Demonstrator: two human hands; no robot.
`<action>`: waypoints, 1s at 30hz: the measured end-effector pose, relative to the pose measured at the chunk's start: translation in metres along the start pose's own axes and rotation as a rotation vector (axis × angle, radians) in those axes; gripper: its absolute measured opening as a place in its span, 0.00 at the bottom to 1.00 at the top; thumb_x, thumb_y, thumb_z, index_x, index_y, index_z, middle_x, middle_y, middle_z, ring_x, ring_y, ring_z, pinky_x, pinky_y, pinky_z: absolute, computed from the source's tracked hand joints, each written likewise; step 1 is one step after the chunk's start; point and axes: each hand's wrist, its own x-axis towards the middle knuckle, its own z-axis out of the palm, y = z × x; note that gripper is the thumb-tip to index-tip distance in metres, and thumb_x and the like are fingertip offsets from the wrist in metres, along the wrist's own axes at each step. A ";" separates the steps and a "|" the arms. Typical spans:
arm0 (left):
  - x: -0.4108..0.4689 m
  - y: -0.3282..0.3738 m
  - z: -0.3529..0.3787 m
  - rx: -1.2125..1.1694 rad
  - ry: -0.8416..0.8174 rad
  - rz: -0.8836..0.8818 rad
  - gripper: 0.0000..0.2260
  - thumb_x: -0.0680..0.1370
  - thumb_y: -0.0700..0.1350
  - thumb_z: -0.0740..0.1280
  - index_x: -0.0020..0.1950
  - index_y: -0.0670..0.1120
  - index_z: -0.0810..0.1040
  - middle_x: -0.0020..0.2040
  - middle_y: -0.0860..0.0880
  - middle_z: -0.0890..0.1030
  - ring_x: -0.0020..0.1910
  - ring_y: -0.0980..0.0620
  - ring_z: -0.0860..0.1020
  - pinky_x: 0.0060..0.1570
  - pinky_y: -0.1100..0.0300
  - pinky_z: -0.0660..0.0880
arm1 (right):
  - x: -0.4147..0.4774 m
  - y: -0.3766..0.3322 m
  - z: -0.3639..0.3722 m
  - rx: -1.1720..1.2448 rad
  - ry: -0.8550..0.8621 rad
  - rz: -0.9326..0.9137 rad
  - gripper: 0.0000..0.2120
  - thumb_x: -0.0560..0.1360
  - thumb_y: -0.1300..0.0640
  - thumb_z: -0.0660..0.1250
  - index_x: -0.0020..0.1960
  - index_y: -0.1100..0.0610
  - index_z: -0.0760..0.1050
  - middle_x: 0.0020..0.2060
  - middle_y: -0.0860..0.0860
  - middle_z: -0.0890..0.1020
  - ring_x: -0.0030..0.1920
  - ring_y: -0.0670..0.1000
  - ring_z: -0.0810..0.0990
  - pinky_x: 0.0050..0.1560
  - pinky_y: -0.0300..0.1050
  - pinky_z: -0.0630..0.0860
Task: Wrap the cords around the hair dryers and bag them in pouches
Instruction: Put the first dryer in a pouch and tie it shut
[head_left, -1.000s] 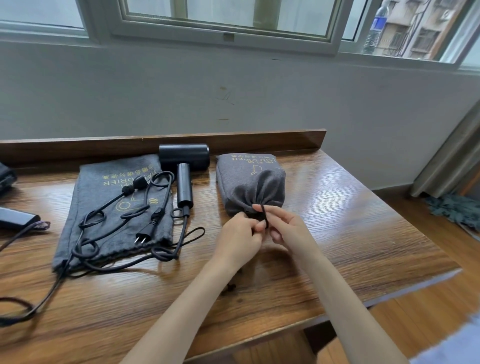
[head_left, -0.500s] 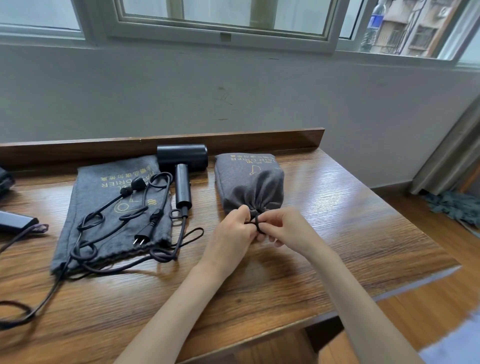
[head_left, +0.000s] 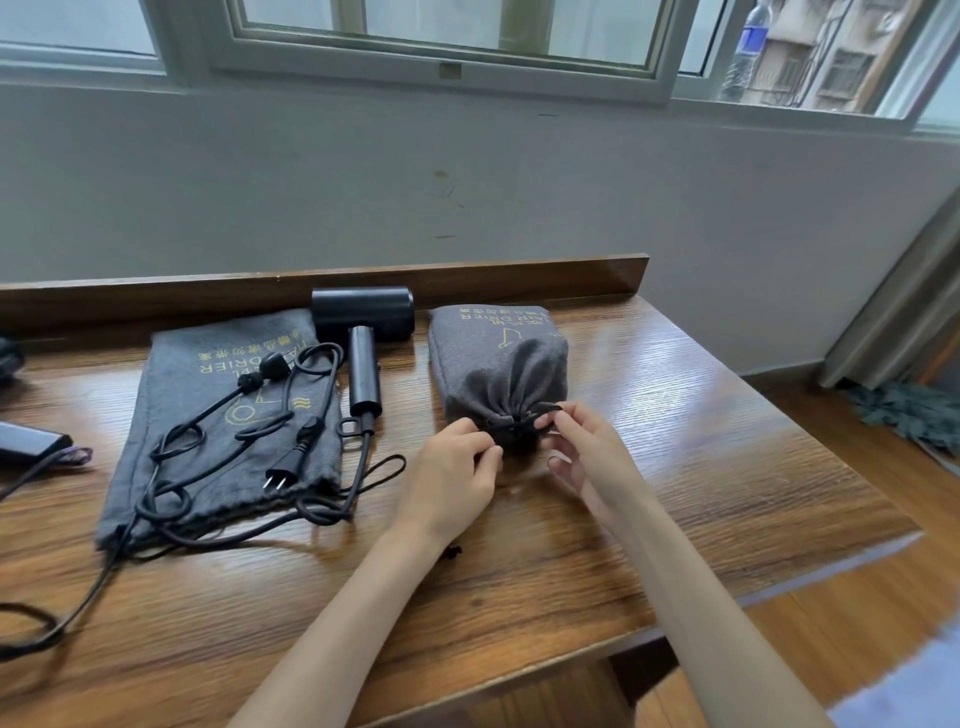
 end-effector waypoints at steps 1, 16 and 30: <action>0.001 0.001 -0.001 0.005 0.007 -0.001 0.11 0.75 0.43 0.64 0.35 0.42 0.79 0.35 0.51 0.72 0.34 0.50 0.72 0.37 0.51 0.72 | 0.001 0.000 0.001 0.092 -0.016 0.031 0.11 0.80 0.63 0.55 0.41 0.54 0.68 0.31 0.45 0.75 0.26 0.40 0.70 0.25 0.31 0.64; -0.001 -0.003 -0.006 0.391 0.069 0.145 0.10 0.72 0.47 0.63 0.32 0.46 0.74 0.32 0.51 0.72 0.24 0.47 0.74 0.20 0.62 0.63 | 0.004 0.004 -0.014 0.002 -0.064 -0.213 0.07 0.74 0.67 0.61 0.42 0.56 0.67 0.33 0.49 0.70 0.31 0.41 0.74 0.29 0.34 0.66; 0.004 -0.007 -0.020 0.539 0.076 0.187 0.09 0.69 0.44 0.66 0.29 0.45 0.72 0.29 0.50 0.72 0.21 0.45 0.73 0.21 0.66 0.54 | 0.014 0.009 -0.028 -1.530 -0.135 -0.893 0.19 0.64 0.67 0.71 0.43 0.52 0.63 0.29 0.47 0.72 0.28 0.50 0.69 0.27 0.38 0.59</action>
